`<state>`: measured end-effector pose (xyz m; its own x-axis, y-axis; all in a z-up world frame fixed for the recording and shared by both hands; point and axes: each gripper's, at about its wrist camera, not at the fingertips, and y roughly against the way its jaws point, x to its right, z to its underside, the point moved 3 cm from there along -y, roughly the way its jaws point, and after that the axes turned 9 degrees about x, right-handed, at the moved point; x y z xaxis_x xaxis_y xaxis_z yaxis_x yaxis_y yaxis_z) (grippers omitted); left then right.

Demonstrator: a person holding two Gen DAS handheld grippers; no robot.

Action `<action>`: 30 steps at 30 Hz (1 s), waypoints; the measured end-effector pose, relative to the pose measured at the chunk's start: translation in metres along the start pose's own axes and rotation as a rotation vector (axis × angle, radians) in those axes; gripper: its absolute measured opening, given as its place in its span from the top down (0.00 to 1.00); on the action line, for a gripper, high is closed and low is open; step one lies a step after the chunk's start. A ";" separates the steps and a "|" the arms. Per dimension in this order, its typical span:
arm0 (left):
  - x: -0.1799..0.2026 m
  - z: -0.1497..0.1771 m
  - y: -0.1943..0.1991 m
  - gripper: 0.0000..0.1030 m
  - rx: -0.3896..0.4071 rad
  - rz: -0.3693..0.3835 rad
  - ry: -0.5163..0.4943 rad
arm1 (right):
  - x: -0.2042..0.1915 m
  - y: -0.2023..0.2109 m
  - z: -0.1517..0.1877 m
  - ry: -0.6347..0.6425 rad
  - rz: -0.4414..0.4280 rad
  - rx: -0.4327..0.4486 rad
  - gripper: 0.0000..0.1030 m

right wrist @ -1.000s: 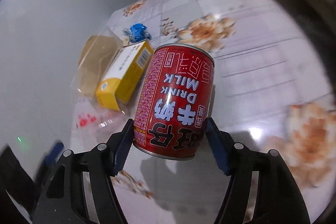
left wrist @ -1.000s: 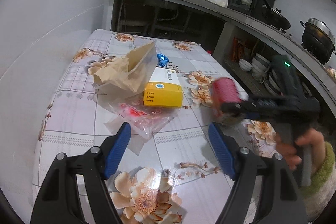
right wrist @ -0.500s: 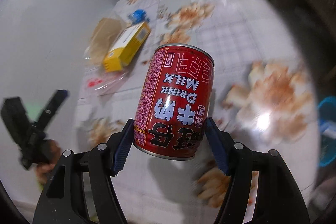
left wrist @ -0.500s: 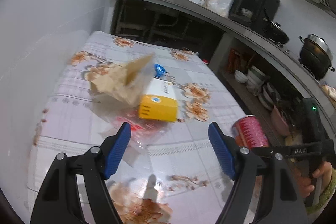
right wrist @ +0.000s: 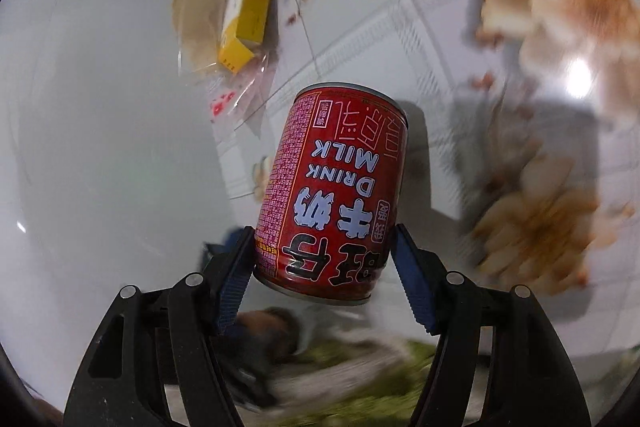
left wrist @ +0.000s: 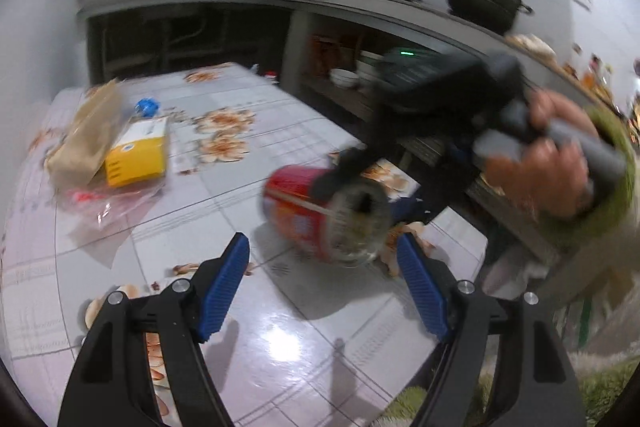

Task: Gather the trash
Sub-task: 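Pass the red can from the right gripper into the left gripper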

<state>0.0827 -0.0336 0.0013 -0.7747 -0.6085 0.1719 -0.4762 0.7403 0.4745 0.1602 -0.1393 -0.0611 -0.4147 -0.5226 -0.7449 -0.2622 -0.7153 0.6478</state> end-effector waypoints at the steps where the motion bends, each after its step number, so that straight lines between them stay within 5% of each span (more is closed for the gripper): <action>1: 0.004 0.001 0.000 0.28 0.000 -0.003 -0.010 | -0.001 -0.005 0.001 -0.035 -0.025 -0.026 0.38; 6: 0.006 0.006 -0.009 0.27 0.000 -0.068 -0.006 | -0.005 -0.027 0.008 -0.164 -0.102 -0.092 0.37; 14: -0.014 0.006 -0.007 0.27 0.005 -0.065 0.091 | -0.001 -0.037 0.009 -0.270 -0.165 -0.090 0.33; 23: -0.031 0.008 0.000 0.27 0.016 -0.088 0.147 | -0.009 -0.024 0.004 -0.172 -0.145 -0.034 0.24; 30: -0.044 0.004 -0.012 0.22 0.014 -0.136 0.191 | -0.010 0.003 0.001 -0.037 -0.119 0.115 0.23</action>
<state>0.1208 -0.0145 -0.0153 -0.6108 -0.7452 0.2676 -0.5776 0.6506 0.4931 0.1626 -0.1359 -0.0516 -0.4058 -0.4183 -0.8126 -0.4088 -0.7121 0.5708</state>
